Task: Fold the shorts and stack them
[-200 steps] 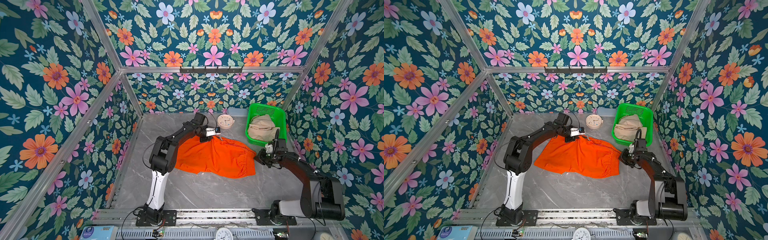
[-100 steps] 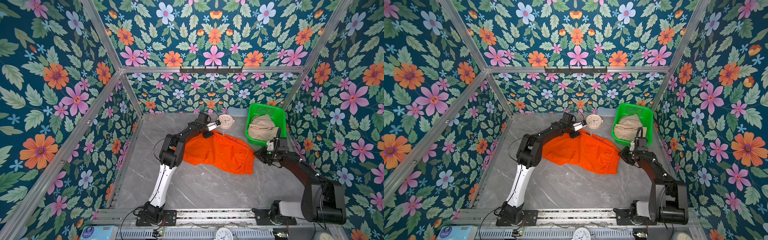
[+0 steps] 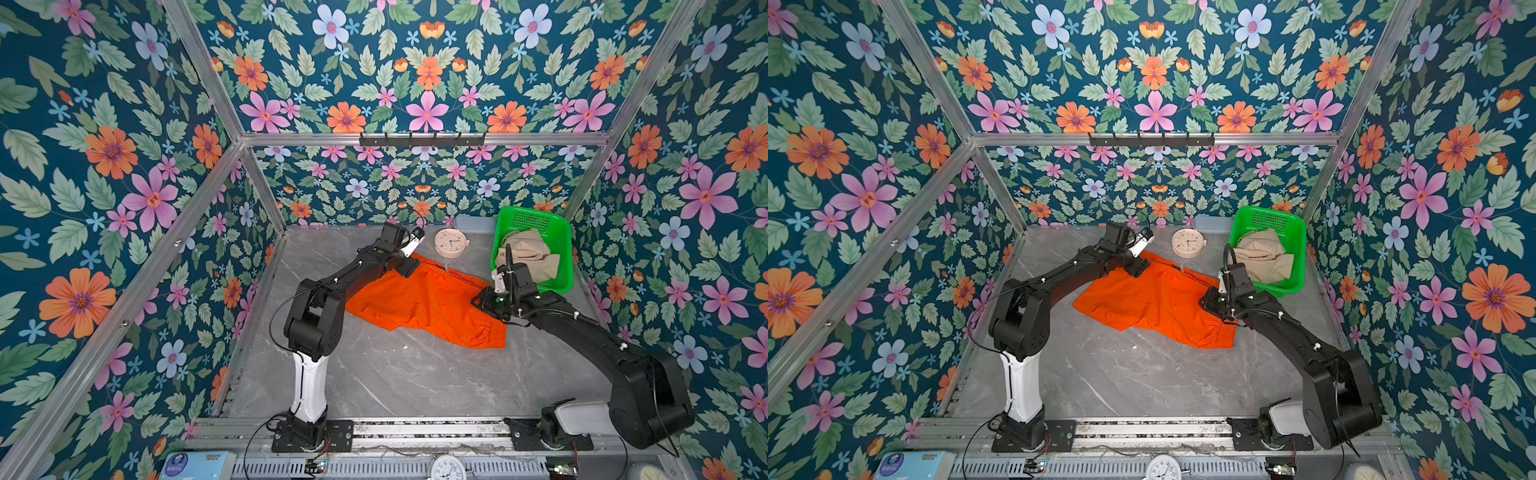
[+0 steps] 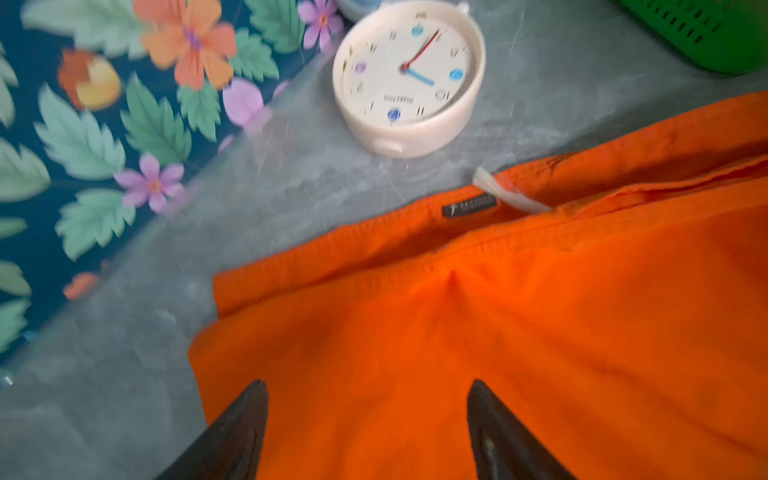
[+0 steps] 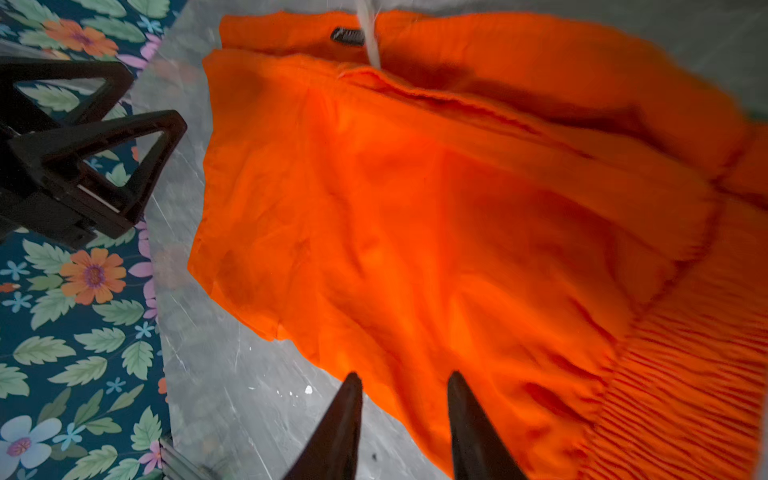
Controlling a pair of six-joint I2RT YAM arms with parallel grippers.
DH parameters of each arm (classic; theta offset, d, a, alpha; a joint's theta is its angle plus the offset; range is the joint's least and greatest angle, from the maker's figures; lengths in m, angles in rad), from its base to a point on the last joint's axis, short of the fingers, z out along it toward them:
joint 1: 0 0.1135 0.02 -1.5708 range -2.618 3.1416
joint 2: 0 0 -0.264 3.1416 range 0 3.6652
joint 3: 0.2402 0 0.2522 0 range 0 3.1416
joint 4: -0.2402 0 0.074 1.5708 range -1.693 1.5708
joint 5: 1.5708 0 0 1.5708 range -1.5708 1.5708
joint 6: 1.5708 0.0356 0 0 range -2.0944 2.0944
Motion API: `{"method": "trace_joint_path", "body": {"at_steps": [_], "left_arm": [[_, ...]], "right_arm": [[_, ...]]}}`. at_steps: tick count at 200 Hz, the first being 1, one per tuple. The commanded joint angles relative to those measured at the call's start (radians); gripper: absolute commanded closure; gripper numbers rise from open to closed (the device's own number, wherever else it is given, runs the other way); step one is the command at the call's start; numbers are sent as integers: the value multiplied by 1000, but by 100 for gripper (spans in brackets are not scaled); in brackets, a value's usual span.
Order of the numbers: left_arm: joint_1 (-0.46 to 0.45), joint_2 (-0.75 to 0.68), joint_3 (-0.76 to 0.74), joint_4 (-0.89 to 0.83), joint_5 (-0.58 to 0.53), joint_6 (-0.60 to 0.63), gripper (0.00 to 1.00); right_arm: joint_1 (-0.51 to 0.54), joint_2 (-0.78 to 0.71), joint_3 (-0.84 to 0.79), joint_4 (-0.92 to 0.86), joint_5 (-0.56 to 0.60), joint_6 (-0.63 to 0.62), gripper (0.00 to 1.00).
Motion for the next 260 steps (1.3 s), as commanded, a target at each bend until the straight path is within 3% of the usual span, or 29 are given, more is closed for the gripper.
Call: {"method": "trace_joint_path", "body": {"at_steps": [1,33,87,150,190,227,260], "left_arm": [[13,-54,-124,-24,-11,-247,24],[48,-153,-345,32,-50,-414,25],[63,-310,-598,53,-97,-524,26],[68,-481,-804,-6,-149,-637,26],[61,-688,-878,14,-123,-611,26],[20,-762,-823,121,18,-478,23],[-130,-670,-700,188,97,-262,23]], "right_arm": [[53,90,45,53,31,36,65],[71,203,49,99,17,76,65],[71,219,-72,147,-3,105,64],[79,84,-297,144,-3,146,64],[77,-118,-294,14,34,108,60],[-112,-277,-221,-115,-62,15,57],[-401,-366,-213,-148,-256,-32,55]]}}
